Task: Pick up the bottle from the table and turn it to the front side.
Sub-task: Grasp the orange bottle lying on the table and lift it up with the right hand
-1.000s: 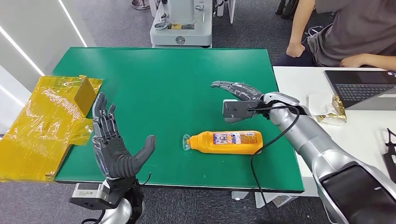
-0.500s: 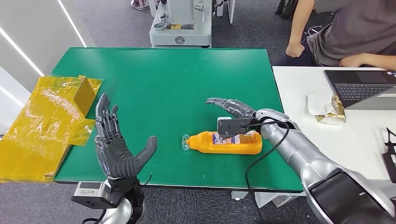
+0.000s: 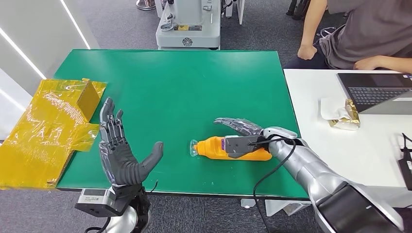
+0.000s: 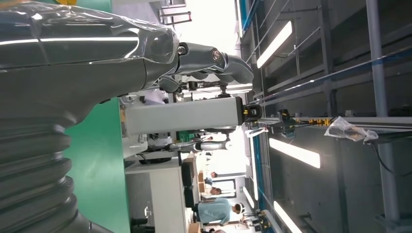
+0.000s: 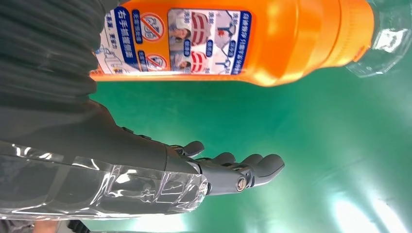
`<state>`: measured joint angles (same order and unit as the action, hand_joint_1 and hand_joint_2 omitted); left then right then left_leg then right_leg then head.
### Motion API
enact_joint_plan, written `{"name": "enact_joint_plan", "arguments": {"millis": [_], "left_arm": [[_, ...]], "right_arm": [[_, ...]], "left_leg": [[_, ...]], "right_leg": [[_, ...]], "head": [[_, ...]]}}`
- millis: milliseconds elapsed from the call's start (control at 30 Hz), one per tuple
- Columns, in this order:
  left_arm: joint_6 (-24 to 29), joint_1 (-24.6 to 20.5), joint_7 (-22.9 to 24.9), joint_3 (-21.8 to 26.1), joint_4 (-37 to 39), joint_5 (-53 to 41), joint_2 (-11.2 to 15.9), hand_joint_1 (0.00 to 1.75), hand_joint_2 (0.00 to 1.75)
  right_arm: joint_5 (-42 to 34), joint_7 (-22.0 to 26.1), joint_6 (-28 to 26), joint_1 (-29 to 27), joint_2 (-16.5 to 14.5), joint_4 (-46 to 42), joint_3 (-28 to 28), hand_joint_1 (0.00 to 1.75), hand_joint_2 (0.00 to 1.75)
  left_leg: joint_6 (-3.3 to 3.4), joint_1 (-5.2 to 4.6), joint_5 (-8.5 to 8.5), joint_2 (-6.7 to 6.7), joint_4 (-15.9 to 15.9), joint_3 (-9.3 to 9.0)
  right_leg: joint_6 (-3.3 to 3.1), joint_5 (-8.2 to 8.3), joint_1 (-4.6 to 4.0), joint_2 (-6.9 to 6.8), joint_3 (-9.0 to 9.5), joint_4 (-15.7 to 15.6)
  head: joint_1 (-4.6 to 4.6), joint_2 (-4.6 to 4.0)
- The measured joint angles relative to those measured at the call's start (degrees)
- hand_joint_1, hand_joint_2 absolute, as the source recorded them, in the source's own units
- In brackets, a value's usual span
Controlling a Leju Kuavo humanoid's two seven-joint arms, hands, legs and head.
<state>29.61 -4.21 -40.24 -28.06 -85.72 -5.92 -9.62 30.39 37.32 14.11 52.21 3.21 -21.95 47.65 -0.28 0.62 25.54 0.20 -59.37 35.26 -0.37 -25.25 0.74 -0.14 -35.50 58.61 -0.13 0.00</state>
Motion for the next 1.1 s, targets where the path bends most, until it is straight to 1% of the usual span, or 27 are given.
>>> {"name": "enact_joint_plan", "arguments": {"millis": [267, 533, 700, 900, 1000, 1100], "left_arm": [[0.03, 0.00, 0.00, 0.00, 0.02, 0.02, 0.00, 0.00, 1.75], [0.03, 0.00, 0.00, 0.01, 0.02, 0.02, 0.00, 0.00, 1.75], [-0.05, 0.02, 0.00, 0.04, 0.04, 0.02, 0.01, 0.00, 1.75], [-0.28, 0.05, 0.00, 0.04, 0.04, 0.17, 0.11, 0.00, 1.75], [-0.16, 0.05, 0.00, 0.04, 0.04, 0.34, 0.25, 0.00, 1.75], [-0.12, 0.04, 0.00, 0.04, 0.04, 0.56, 0.46, 0.00, 1.75]], "right_arm": [[1.10, -1.17, 2.70, 0.00, 0.15, 1.04, 0.76, 0.00, 1.75], [2.16, -1.90, 3.27, 0.17, 0.56, 1.28, 1.38, 0.00, 1.75], [4.09, -3.13, 5.04, 1.63, 2.41, 1.66, 3.23, 0.00, 1.75], [4.58, -2.91, 8.27, 4.06, 5.57, 1.58, 4.77, 0.00, 1.75], [4.30, -2.42, 8.53, 4.33, 7.39, 1.28, 5.35, 0.00, 1.75], [3.93, -2.27, 8.14, 4.25, 8.49, 1.08, 5.79, 0.00, 1.75]], "left_leg": [[0.00, 0.00, 0.00, 0.00, 0.00, -0.01], [0.00, 0.00, 0.00, 0.00, 0.00, -0.01], [0.00, 0.00, 0.00, 0.00, -0.02, -0.01], [0.00, 0.00, -0.01, -0.05, -0.03, 0.00], [0.01, -0.02, 0.00, -0.05, -0.03, 0.01], [0.01, -0.02, 0.00, -0.04, -0.04, 0.01]], "right_leg": [[0.00, 0.00, 0.00, 0.01, 0.00, 0.00], [0.00, 0.00, 0.00, 0.01, 0.00, 0.00], [0.00, 0.01, 0.00, 0.01, 0.00, 0.00], [0.00, 0.01, 0.00, -0.07, 0.01, 0.00], [0.00, 0.01, 0.01, -0.07, 0.02, -0.01], [0.00, 0.01, 0.02, -0.06, 0.01, -0.02]], "head": [[0.00, 0.00], [0.00, 0.00], [0.00, 0.00], [0.01, 0.00], [0.00, 0.00], [0.00, 0.00]]}}
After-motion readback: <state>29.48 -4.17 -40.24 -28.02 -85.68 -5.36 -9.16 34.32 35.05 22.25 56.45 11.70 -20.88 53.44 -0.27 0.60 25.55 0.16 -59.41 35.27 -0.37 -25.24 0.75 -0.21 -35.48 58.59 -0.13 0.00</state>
